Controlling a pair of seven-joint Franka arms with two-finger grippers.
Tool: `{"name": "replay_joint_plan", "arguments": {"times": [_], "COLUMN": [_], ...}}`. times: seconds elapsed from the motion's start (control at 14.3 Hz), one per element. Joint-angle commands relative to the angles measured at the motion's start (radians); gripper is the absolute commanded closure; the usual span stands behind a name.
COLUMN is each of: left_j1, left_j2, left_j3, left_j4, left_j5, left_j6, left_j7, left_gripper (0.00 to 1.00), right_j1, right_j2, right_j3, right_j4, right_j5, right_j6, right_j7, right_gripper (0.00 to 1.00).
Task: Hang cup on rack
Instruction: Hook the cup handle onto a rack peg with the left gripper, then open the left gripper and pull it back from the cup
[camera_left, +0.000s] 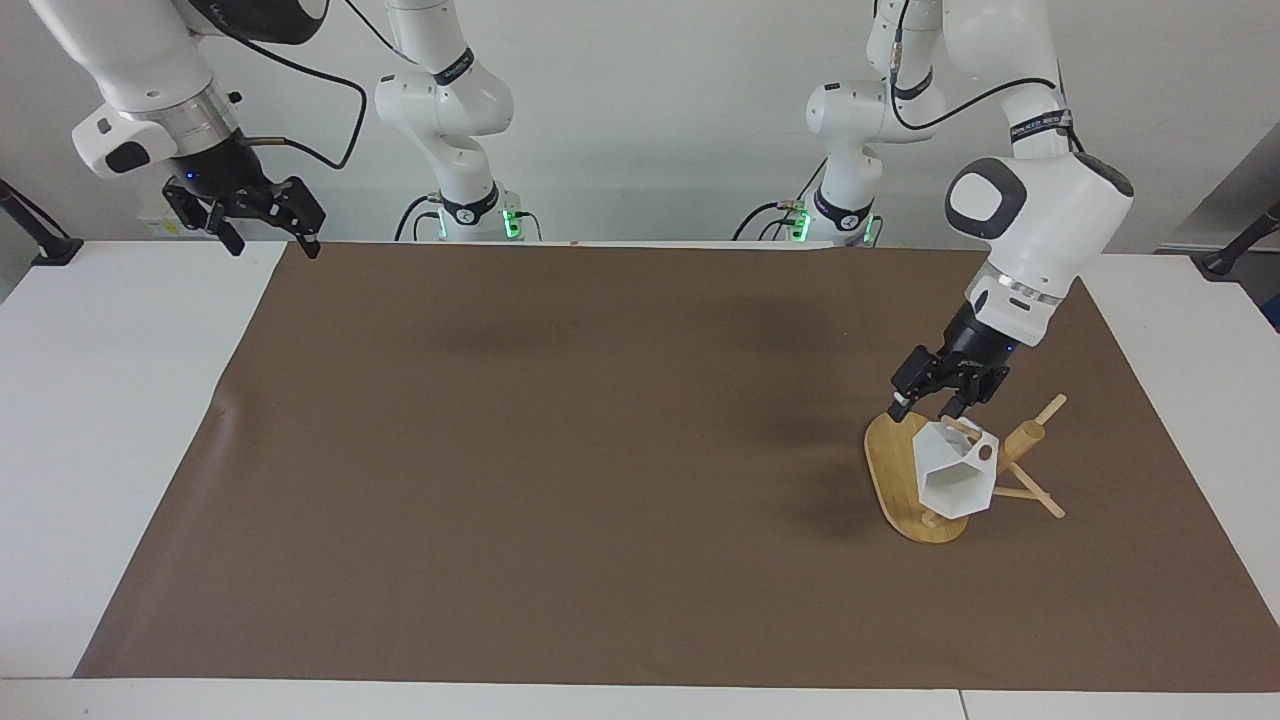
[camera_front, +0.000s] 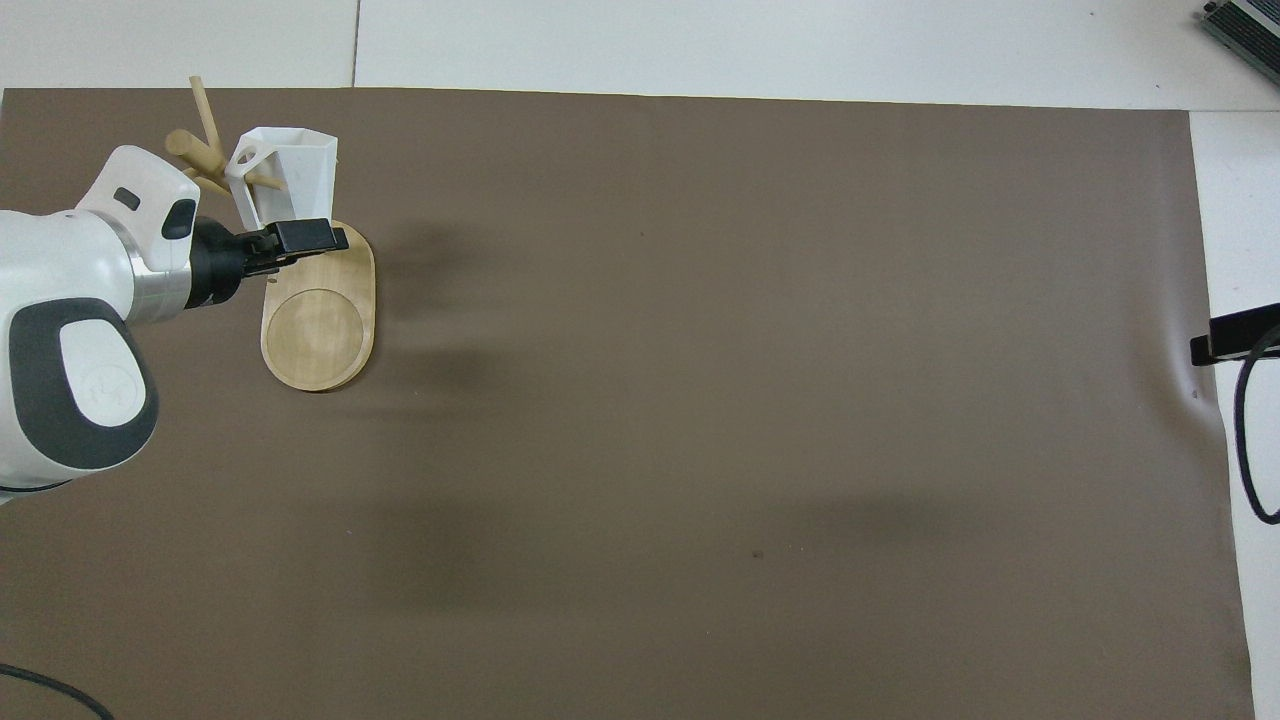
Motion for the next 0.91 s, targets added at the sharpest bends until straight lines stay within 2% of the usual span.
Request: {"name": "replay_joint_plan", "arguments": {"times": [0.0, 0.35, 0.7, 0.84], "left_j1": [0.024, 0.041, 0.035, 0.027], "left_j2": [-0.024, -0.119, -0.11, -0.112], "left_j3": [0.009, 0.01, 0.001, -0.005], "left_j4": [0.07, 0.117, 0.357, 0.396], "left_j5": [0.087, 0.275, 0.42, 0.431], "left_j6": [-0.16, -0.381, -0.703, -0.798], "left_j7": [-0.005, -0.002, 0.001, 0.001], "left_gripper": [0.0, 0.0, 0.0, 0.0], "right_j1": [-0.007, -0.005, -0.005, -0.005], "right_j2": [0.002, 0.002, 0.002, 0.002], "right_j3": [0.004, 0.004, 0.004, 0.004], "right_j4": [0.004, 0.004, 0.004, 0.004], "right_j5": [-0.003, -0.003, -0.003, -0.003], "right_j6": [-0.018, -0.018, -0.018, -0.018], "right_j7": [-0.018, -0.018, -0.018, -0.018], "right_gripper": [0.0, 0.0, 0.0, 0.0]}}
